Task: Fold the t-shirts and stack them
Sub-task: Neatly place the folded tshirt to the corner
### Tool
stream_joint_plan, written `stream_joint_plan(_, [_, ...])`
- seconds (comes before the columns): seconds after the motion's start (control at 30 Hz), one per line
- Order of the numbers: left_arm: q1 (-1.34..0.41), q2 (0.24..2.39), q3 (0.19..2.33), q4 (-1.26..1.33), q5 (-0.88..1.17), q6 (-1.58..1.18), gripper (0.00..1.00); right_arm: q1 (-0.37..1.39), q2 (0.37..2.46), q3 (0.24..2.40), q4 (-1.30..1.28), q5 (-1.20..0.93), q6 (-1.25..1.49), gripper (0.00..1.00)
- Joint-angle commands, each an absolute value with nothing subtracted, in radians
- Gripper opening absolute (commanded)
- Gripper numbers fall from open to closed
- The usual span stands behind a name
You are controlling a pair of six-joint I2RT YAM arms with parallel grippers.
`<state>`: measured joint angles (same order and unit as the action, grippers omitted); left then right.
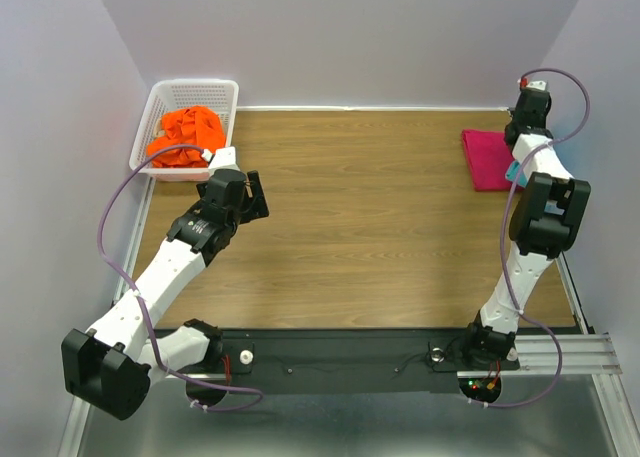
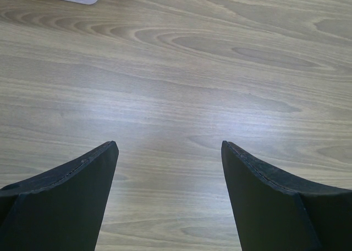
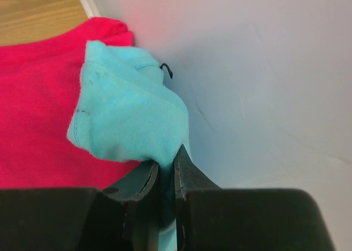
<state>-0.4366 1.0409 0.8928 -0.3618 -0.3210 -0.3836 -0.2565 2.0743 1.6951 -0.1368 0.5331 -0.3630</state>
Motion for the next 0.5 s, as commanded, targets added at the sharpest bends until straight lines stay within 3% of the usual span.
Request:
stream_joint_plan(0.0, [-0.434,1.039,0.937,-0.327,-0.325,-0.396,0.88,-0.241,2.014,1.795,-0.138,0.443,-0.356,0.01])
stream_joint_plan(0.47, [-0.433,1.017,0.931,-0.339,-0.333,-0.403,0.88,-0.129,2.131,1.803,-0.179,0.288,-0.383,0.01])
